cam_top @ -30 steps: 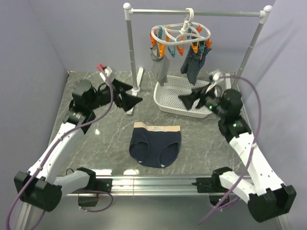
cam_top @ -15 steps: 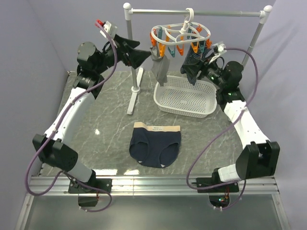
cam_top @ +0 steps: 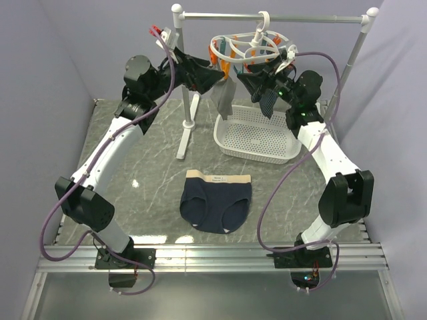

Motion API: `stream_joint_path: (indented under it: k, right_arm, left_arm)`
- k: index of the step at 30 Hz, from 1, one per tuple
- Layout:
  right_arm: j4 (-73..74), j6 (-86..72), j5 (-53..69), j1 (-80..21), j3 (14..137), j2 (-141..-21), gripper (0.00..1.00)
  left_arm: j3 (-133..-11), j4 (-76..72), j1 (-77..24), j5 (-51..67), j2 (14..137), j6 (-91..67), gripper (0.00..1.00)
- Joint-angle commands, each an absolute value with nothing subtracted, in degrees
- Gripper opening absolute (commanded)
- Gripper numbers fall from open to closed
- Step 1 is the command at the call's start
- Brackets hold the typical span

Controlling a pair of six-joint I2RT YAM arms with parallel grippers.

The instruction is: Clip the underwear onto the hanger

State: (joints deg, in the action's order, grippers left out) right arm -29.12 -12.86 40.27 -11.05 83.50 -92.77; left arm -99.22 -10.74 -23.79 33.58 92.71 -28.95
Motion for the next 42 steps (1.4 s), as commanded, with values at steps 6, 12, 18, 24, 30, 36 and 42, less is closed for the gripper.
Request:
stream_joint_path:
  k: [6, 12, 18, 24, 30, 36, 42]
  right_arm:
    - [-32.52, -11.16, 41.31, -13.45, 88.24, -94.22, 0.63]
    - [-30.59, -14.85, 35.43, -13.62, 89.82, -94.13, 0.63]
    - [-29.09, -15.73, 30.68, -13.54, 90.79, -94.65, 0.55]
    - [-26.98, -15.99, 29.36, -13.97, 93.16, -95.89, 0.53]
    - [-25.93, -14.95, 27.6, -15.29, 93.78, -95.54, 0.53]
    - [-23.65, -13.1, 23.48, -16.61, 92.81, -93.96, 0.53]
    - [-21.53, -9.85, 19.08, -16.52, 91.76, -92.29, 0.53]
  left_arm:
    - [-102.06, -5.62, -25.22, 26.65, 92.46, -26.37, 0.99]
    - [-92.2, -11.17, -26.89, 23.03, 87.98, -26.45, 0.99]
    - [-87.91, -12.64, -29.18, 20.4, 86.75, -24.35, 0.99]
    - [-86.14, -13.62, -32.96, 15.12, 86.83, -20.13, 0.98]
    - [-86.04, -13.01, -35.77, 6.01, 88.41, -17.4, 0.99]
    - [-82.63, -15.46, -35.6, 5.36, 87.46, -19.16, 0.95]
    - [-77.17, -21.35, -35.68, 8.17, 84.73, -16.35, 0.95]
